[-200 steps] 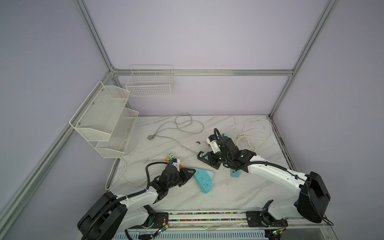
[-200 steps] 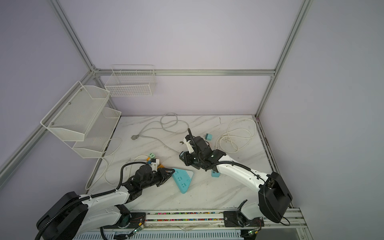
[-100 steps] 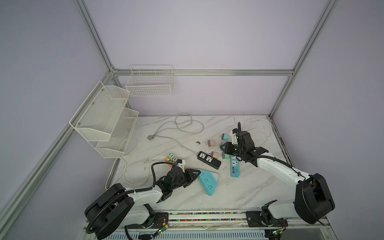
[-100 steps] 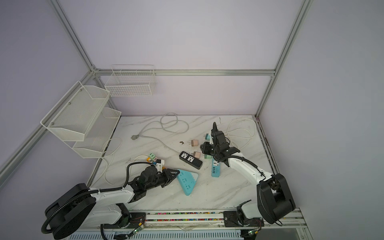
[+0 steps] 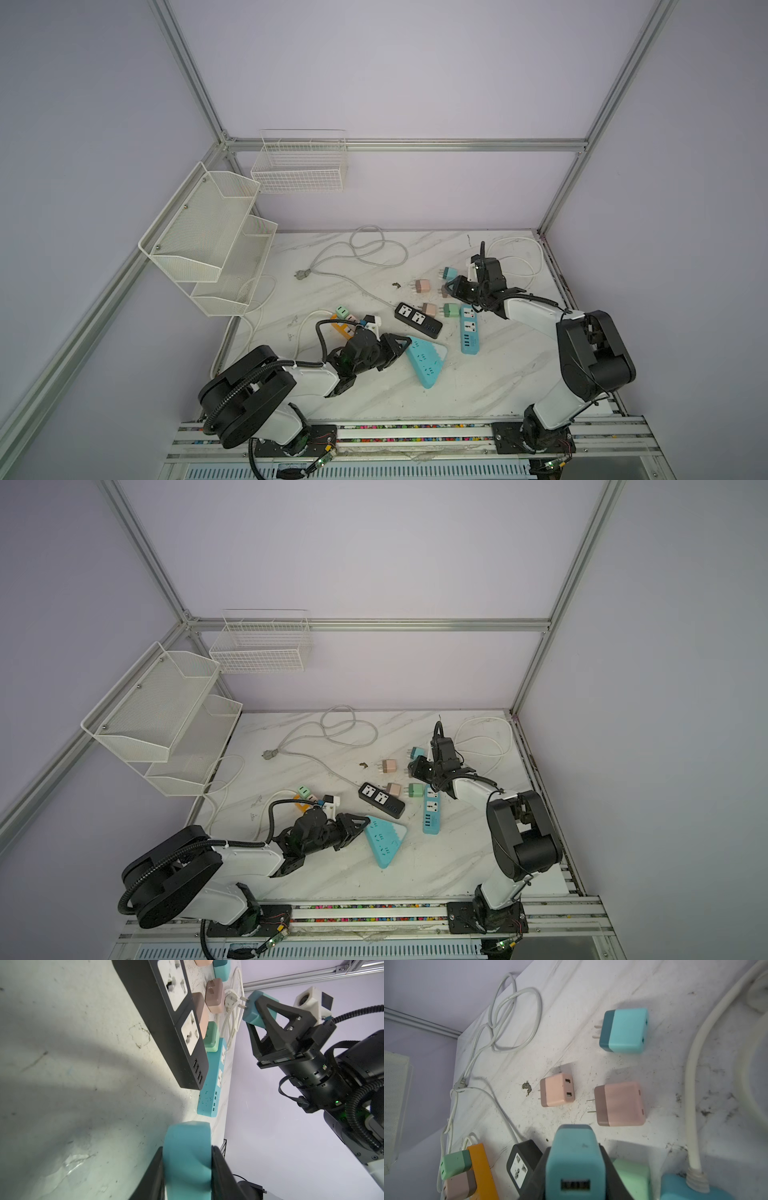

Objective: Pull the plug off the socket
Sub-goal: 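Carry the teal adapter to the loose adapters and release it with the right gripper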

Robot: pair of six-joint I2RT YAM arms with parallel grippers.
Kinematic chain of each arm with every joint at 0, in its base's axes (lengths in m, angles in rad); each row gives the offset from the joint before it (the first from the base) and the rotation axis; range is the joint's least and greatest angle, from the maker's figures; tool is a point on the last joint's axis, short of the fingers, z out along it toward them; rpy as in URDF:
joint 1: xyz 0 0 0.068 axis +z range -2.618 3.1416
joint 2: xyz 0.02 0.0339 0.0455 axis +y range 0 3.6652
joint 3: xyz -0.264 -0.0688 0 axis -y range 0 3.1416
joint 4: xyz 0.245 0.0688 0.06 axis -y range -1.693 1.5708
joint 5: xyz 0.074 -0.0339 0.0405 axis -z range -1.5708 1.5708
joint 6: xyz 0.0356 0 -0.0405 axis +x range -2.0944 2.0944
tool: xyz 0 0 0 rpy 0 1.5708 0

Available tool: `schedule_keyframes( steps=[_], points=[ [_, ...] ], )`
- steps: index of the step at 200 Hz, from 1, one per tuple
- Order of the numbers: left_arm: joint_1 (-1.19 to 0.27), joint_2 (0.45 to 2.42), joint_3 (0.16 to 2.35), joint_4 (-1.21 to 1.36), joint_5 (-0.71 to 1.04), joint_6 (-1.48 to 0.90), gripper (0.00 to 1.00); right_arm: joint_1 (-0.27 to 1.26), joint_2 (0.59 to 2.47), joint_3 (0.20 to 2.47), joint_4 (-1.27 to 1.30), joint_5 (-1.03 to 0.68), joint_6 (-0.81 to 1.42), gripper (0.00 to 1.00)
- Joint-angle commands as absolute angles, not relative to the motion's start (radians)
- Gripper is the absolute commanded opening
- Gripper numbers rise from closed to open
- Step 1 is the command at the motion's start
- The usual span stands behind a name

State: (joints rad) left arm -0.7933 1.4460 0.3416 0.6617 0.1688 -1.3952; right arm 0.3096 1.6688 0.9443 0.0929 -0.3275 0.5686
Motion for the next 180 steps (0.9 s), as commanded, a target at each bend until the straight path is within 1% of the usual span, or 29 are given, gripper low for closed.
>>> schedule_keyframes(
  steps=[1, 48, 81, 119, 152, 166, 169, 180],
  points=[
    [-0.798, 1.472, 0.389, 0.578, 0.152, -1.367, 0.32, 0.312, 1.724, 1.013, 0.186, -0.343, 0.589, 0.06],
    [-0.797, 1.479, 0.394, 0.551, 0.154, -1.356, 0.46, 0.317, 1.861, 1.109, 0.199, -0.359, 0.585, 0.06],
    [-0.796, 1.470, 0.410, 0.523, 0.165, -1.345, 0.50, 0.323, 1.925, 1.164, 0.185, -0.329, 0.582, 0.07],
    [-0.796, 1.455, 0.423, 0.492, 0.164, -1.329, 0.57, 0.334, 2.026, 1.260, 0.148, -0.337, 0.571, 0.07],
    [-0.796, 1.423, 0.432, 0.431, 0.151, -1.307, 0.60, 0.346, 2.082, 1.320, 0.110, -0.321, 0.561, 0.11],
    [-0.796, 1.423, 0.433, 0.411, 0.145, -1.301, 0.61, 0.348, 2.095, 1.328, 0.110, -0.315, 0.559, 0.14],
    [-0.795, 1.392, 0.434, 0.406, 0.145, -1.298, 0.61, 0.349, 2.098, 1.331, 0.108, -0.314, 0.557, 0.15],
    [-0.795, 1.379, 0.437, 0.392, 0.143, -1.291, 0.61, 0.349, 2.108, 1.339, 0.103, -0.312, 0.553, 0.18]
  ],
)
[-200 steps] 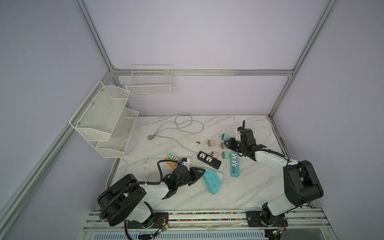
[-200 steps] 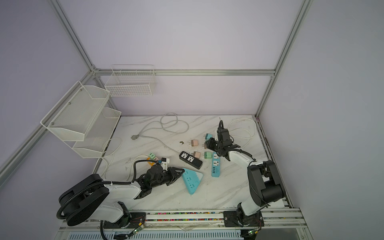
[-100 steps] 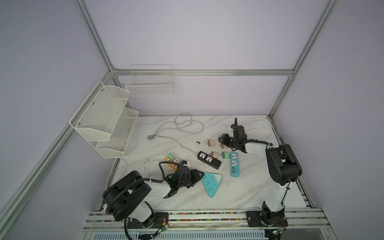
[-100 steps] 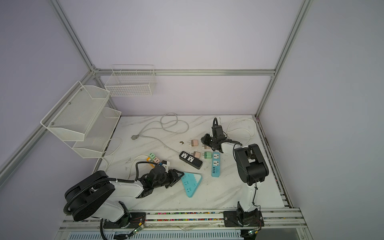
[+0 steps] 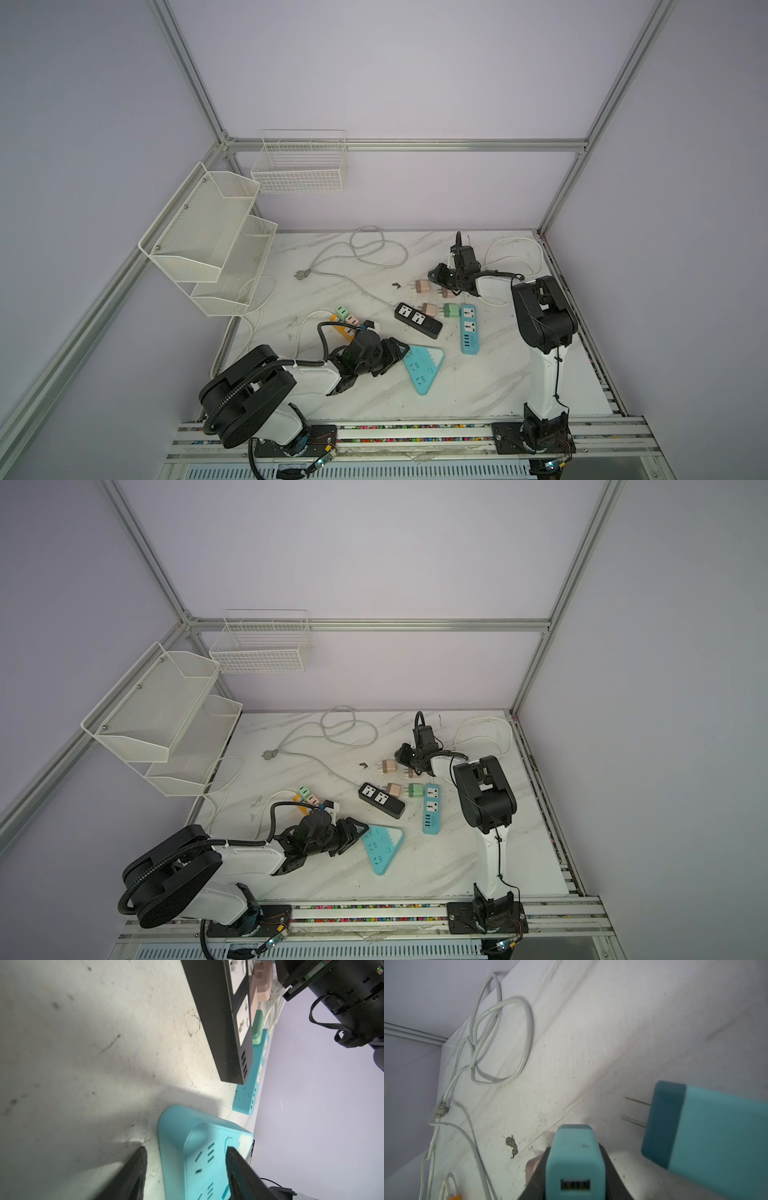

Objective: Pull the plug off the socket
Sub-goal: 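Carry the teal adapter to the loose adapters and release it with the right gripper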

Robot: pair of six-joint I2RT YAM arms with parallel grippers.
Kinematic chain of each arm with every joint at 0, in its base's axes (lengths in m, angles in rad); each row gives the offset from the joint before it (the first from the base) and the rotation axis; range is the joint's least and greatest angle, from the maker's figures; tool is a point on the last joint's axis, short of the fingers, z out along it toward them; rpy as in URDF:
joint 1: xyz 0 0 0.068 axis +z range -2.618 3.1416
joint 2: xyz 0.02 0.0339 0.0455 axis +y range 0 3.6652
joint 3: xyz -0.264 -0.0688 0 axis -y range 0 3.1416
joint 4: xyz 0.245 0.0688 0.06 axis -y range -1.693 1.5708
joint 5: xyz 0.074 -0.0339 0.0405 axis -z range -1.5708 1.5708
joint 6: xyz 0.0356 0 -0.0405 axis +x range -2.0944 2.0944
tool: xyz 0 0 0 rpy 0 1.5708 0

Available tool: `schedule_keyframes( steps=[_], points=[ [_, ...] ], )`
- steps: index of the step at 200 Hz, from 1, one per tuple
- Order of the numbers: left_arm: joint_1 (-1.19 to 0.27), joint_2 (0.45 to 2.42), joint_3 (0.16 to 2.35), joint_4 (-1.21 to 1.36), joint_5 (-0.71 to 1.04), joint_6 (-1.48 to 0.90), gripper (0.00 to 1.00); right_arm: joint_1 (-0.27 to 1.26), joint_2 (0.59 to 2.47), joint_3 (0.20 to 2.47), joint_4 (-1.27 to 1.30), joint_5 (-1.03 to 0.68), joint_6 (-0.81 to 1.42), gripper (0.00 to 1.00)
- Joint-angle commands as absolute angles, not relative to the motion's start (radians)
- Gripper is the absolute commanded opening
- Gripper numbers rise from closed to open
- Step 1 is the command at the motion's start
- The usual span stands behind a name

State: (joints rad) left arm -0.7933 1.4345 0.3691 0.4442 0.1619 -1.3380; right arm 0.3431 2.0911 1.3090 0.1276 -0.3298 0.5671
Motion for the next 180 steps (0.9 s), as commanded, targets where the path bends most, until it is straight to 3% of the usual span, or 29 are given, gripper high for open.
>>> schedule_keyframes(
  steps=[1, 28, 76, 180],
  points=[
    [-0.795, 1.378, 0.437, 0.390, 0.143, -1.291, 0.61, 0.348, 2.109, 1.341, 0.103, -0.313, 0.553, 0.18],
    [-0.791, 1.354, 0.444, 0.350, 0.141, -1.274, 0.62, 0.352, 2.128, 1.370, 0.072, -0.313, 0.532, 0.34],
    [-0.772, 1.284, 0.451, 0.278, 0.140, -1.240, 0.63, 0.361, 2.104, 1.404, 0.005, -0.275, 0.488, 0.53],
    [-0.702, 1.046, 0.532, -0.045, 0.147, -1.117, 0.64, 0.394, 2.011, 1.482, -0.167, -0.118, 0.418, 0.76]
  ],
)
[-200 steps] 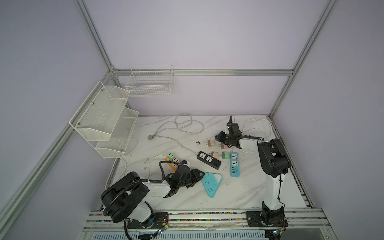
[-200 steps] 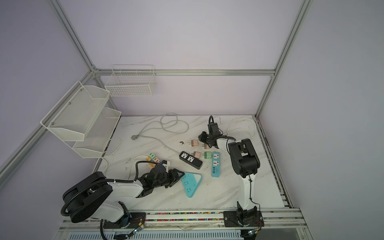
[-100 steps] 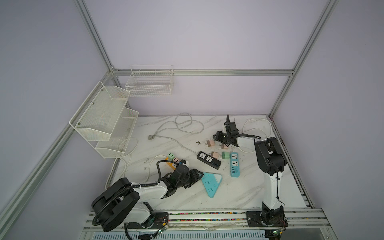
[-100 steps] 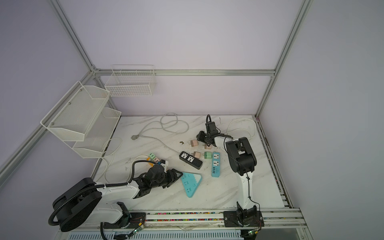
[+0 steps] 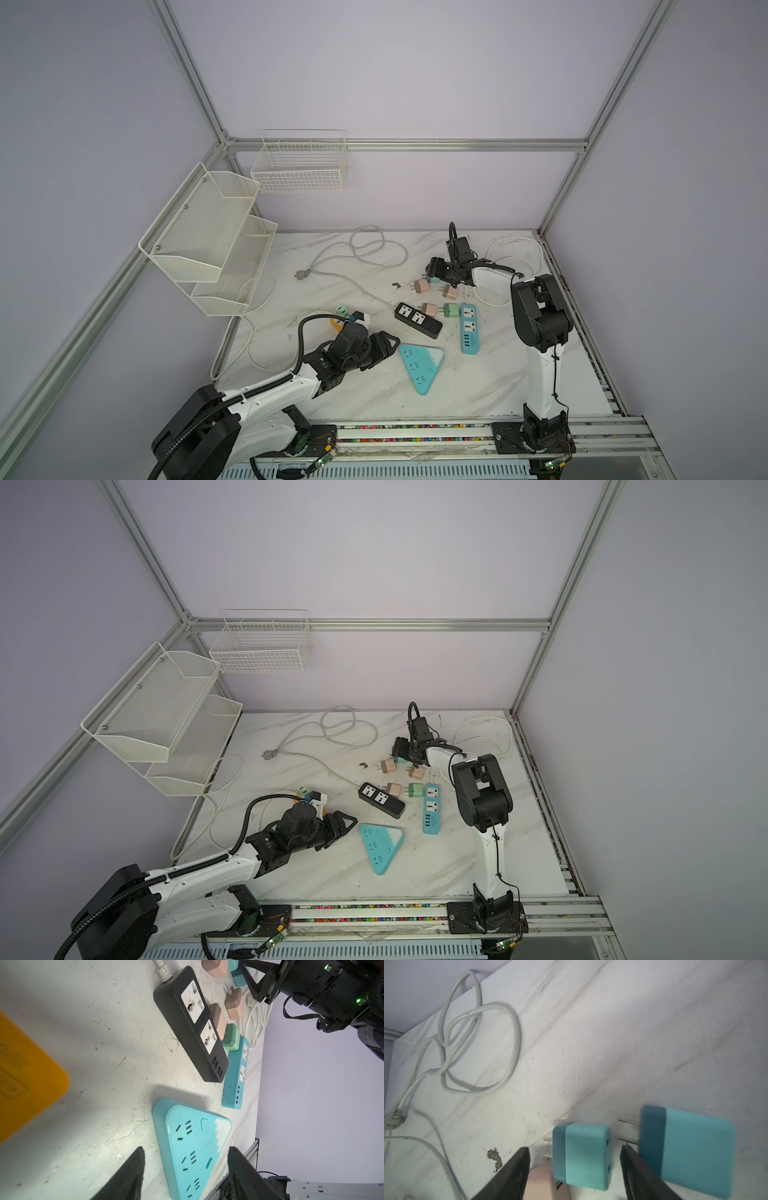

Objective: Pull the plug off the socket
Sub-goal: 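Carry the teal adapter to the loose adapters and release it with the right gripper, then move the right gripper to the pink adapter while the left grips the orange strip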

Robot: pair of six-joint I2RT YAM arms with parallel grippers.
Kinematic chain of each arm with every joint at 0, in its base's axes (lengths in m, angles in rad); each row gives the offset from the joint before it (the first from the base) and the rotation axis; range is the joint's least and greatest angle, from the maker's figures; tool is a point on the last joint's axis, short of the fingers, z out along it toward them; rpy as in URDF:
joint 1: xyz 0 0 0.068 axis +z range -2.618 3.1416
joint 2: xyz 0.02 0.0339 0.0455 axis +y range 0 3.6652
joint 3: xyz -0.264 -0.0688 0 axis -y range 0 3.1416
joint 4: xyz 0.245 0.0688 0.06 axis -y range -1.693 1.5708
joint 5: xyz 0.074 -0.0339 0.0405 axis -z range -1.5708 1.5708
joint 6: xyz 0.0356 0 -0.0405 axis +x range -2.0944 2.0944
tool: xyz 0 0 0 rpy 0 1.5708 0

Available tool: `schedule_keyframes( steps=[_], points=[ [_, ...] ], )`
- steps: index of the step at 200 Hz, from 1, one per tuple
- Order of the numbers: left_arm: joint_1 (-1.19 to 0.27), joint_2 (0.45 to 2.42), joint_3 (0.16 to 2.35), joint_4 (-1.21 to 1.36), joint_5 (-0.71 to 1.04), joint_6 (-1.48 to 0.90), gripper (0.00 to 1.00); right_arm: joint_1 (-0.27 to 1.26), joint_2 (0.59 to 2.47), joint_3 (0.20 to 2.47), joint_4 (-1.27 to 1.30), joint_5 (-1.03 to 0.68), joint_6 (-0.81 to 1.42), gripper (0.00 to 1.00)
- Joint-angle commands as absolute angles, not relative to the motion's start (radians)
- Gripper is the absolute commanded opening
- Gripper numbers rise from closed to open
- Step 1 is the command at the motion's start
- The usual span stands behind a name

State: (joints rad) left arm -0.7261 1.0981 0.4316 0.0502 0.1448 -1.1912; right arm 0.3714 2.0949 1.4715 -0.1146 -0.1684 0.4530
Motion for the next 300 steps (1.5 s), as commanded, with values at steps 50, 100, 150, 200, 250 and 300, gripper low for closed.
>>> schedule_keyframes(
  steps=[50, 100, 150, 200, 250, 300],
  points=[
    [-0.658, 0.941, 0.615, -0.303, 0.093, -0.977, 0.65, 0.519, 1.845, 1.400, -0.137, -0.065, 0.361, 0.77],
    [-0.598, 0.877, 0.653, -0.465, 0.049, -0.899, 0.65, 0.682, 1.724, 1.287, -0.099, -0.041, 0.328, 0.77],
    [-0.547, 0.831, 0.658, -0.563, -0.011, -0.861, 0.66, 0.842, 1.664, 1.190, -0.021, 0.002, 0.291, 0.77],
    [-0.510, 0.757, 0.649, -0.635, -0.088, -0.859, 0.67, 0.988, 1.675, 1.127, 0.070, 0.057, 0.238, 0.77],
    [-0.463, 0.722, 0.633, -0.666, -0.132, -0.861, 0.67, 1.085, 1.824, 1.226, 0.055, 0.122, 0.196, 0.76],
    [-0.422, 0.714, 0.601, -0.664, -0.134, -0.880, 0.68, 1.115, 1.978, 1.338, 0.024, 0.149, 0.169, 0.71]
  ],
)
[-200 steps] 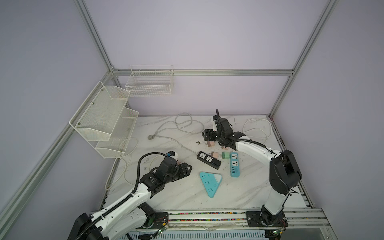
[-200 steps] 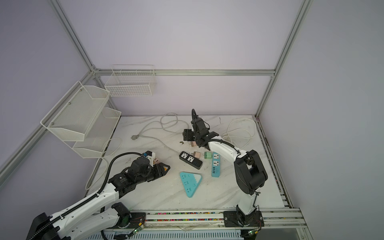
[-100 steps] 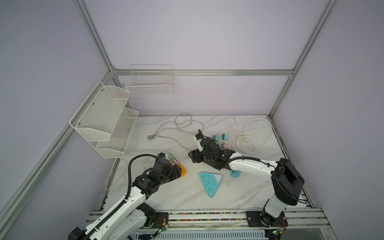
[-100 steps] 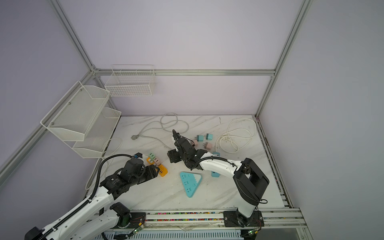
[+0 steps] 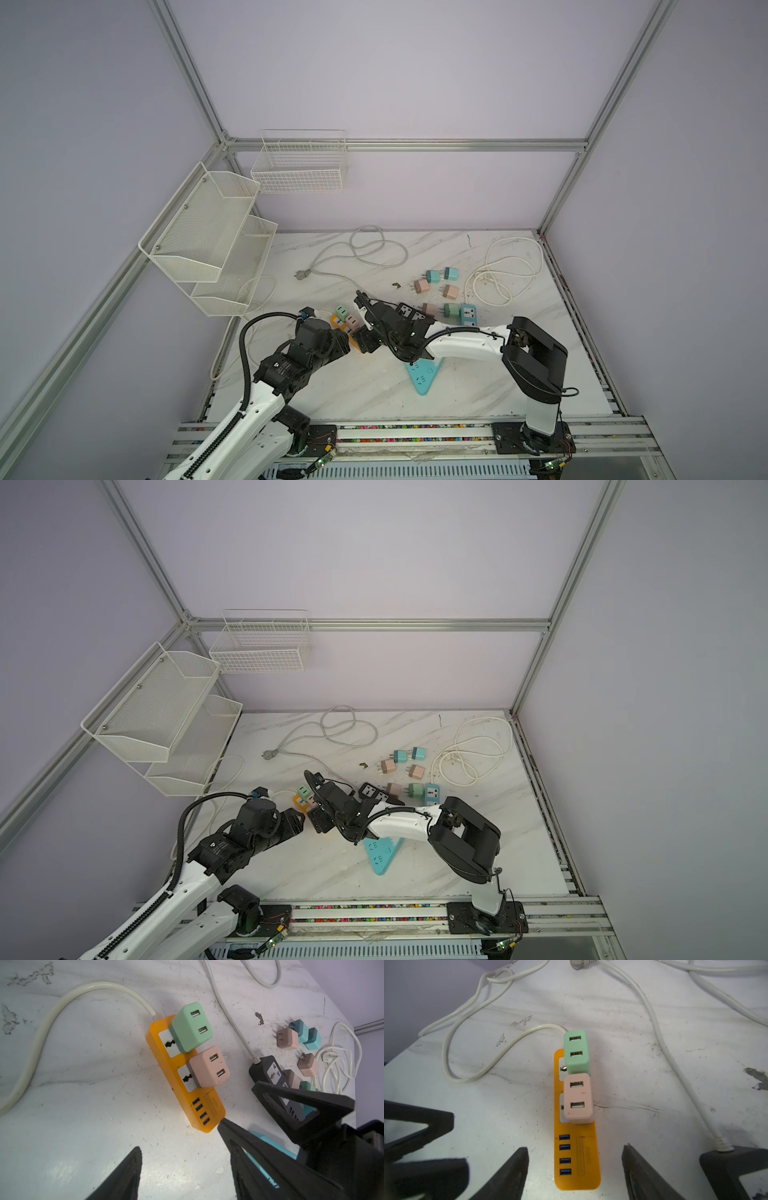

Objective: Pull the plug off the socket
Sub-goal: 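Move the right gripper to the pink adapter while the left grips the orange strip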

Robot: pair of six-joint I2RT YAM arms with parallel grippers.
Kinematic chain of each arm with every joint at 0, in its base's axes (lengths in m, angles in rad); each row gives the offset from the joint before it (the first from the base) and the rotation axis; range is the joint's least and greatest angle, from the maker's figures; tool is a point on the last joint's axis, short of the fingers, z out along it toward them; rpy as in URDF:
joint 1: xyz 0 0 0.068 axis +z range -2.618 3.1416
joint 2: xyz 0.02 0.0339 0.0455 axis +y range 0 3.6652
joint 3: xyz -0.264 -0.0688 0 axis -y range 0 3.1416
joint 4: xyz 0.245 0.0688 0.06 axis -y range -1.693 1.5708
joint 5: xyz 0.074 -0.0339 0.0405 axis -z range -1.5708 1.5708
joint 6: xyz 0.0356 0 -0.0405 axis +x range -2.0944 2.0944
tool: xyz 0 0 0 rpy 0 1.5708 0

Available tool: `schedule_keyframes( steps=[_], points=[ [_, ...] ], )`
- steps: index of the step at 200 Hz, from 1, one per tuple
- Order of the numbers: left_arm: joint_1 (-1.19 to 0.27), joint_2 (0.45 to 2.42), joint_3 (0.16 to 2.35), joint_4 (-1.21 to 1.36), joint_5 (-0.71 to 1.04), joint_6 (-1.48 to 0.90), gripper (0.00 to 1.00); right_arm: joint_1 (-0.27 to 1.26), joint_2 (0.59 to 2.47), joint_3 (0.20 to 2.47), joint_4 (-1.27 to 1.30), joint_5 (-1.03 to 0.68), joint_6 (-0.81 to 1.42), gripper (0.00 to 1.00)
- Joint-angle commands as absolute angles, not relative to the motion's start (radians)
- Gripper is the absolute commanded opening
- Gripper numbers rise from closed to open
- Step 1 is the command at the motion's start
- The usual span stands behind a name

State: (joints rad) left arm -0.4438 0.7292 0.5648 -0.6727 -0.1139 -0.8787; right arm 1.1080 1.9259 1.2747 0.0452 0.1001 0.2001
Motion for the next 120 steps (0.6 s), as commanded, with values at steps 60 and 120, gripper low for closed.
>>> schedule_keyframes(
  steps=[60, 120],
  points=[
    [-0.384, 0.674, 0.555, -0.672, -0.144, -0.909, 0.68, 1.115, 2.076, 1.407, 0.044, 0.182, 0.136, 0.60],
    [-0.356, 0.645, 0.521, -0.668, -0.133, -0.928, 0.70, 1.115, 2.154, 1.472, 0.039, 0.200, 0.077, 0.48]
  ],
)
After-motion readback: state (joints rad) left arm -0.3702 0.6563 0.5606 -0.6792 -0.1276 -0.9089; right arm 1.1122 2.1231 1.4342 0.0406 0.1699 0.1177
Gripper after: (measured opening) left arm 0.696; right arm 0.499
